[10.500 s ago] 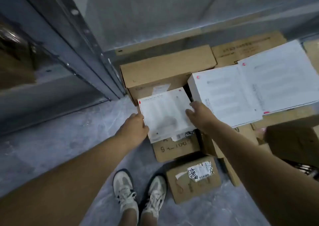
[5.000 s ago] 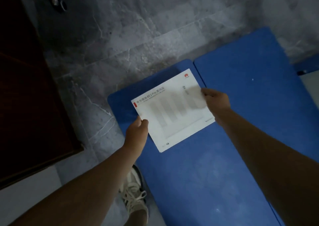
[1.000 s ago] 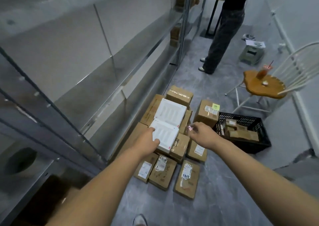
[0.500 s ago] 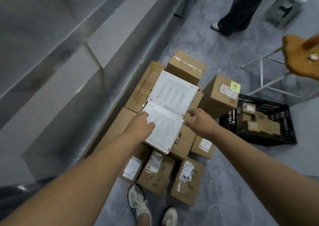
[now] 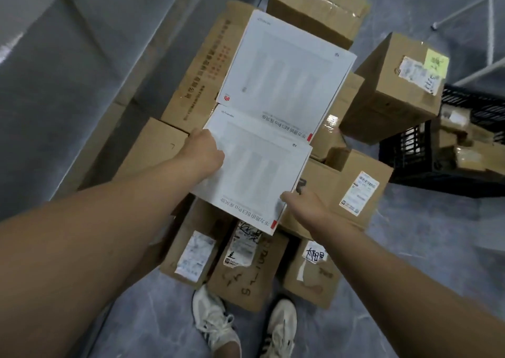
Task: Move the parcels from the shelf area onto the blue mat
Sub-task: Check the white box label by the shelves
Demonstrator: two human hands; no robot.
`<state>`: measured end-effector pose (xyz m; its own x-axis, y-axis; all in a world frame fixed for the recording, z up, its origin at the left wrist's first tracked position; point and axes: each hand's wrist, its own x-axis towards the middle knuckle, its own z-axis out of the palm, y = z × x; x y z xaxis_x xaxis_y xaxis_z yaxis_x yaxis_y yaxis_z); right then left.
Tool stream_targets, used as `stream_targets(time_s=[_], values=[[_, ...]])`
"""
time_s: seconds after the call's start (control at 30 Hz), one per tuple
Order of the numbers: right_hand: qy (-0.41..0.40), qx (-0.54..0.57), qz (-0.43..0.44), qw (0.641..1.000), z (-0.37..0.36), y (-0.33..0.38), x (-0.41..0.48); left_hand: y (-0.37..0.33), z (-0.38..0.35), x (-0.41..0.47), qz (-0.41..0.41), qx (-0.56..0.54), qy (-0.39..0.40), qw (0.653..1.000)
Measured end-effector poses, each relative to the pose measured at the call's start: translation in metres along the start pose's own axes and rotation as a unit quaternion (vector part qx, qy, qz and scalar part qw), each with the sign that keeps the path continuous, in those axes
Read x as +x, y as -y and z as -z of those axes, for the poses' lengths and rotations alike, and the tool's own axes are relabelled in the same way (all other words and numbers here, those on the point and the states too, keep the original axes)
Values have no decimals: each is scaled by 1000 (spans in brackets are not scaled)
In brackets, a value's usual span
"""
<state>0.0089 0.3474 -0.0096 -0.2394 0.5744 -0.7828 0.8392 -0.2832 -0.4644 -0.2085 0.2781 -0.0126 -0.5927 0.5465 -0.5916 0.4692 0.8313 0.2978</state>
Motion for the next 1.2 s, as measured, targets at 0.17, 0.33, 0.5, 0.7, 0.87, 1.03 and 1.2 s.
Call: stream_targets(time_s=[0.17,0.33,0.5,0.7,0.87,1.03,1.2], values=[[32,80,-47,995,-13,-20,11,-5,-16,17,63,-46,-57,995],[49,169,-86,981,-14,-12,9,-9,-9,16,101,-163,-56,980],[61,160,-90,981,4,-3,-41,-14,0,-47,83,-196,-109,971],[20,126,-23,992,60,40,-115,-26,59,-127,99,-261,-131,951],[12,150,45,988,123,88,-194,-49,128,-211,74,-318,-170,930],[62,97,148,982,177,89,-277,-68,147,-319,102,-337,-202,914],[131,100,190,968,216,56,-345,-77,145,-439,76,-461,-210,859]])
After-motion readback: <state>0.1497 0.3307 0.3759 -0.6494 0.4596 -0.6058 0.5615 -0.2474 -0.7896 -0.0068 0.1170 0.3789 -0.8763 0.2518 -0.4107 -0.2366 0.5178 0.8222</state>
